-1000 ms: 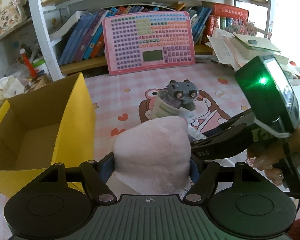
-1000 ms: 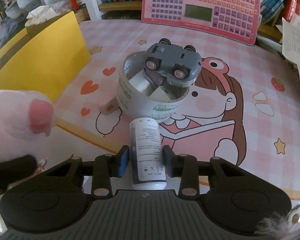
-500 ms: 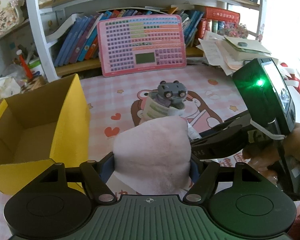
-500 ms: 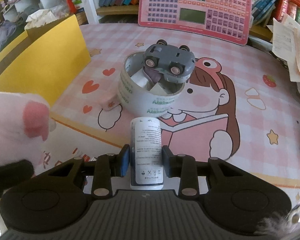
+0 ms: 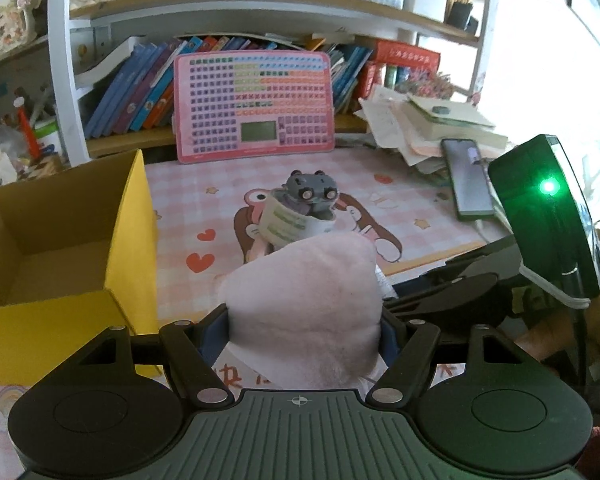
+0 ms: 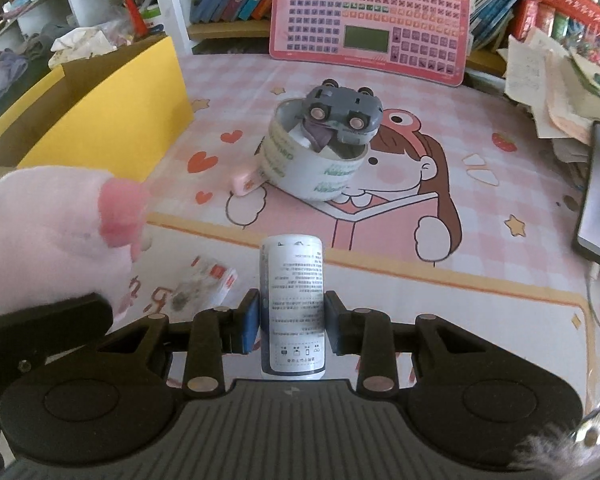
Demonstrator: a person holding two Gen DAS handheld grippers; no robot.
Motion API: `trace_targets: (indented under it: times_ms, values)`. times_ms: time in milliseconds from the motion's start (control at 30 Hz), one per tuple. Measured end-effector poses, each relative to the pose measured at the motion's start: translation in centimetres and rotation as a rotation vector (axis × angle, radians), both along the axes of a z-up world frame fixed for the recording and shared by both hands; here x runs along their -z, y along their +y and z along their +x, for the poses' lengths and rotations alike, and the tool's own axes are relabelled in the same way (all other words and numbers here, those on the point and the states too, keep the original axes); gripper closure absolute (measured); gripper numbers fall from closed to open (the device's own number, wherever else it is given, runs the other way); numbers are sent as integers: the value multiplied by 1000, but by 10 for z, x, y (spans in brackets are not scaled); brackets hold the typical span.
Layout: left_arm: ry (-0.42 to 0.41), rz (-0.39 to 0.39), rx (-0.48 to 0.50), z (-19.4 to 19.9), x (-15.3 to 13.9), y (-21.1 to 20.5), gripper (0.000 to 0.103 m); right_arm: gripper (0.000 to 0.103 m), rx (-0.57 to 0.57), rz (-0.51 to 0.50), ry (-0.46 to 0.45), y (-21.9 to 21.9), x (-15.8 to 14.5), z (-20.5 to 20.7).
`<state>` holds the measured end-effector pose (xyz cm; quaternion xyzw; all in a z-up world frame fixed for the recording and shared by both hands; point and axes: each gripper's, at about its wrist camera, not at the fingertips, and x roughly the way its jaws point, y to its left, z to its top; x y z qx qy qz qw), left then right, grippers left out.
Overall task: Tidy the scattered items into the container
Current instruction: 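Lift and carry the plush and bottle with both grippers over the yellow box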
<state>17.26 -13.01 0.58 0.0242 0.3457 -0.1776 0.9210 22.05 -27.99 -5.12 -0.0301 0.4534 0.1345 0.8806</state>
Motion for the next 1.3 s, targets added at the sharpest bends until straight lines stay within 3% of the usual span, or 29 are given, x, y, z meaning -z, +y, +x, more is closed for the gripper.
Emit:
trace_targets:
  times_ms: [367, 767, 1300]
  values:
    - [10, -70, 31, -46, 6, 62, 30, 72, 58, -32, -11, 46, -16, -62]
    - [-6, -78, 23, -94, 2, 122, 30, 72, 44, 10, -8, 113, -22, -124]
    - [-13, -83, -72, -128, -1, 188, 30, 72, -54, 25, -14, 183, -27, -154]
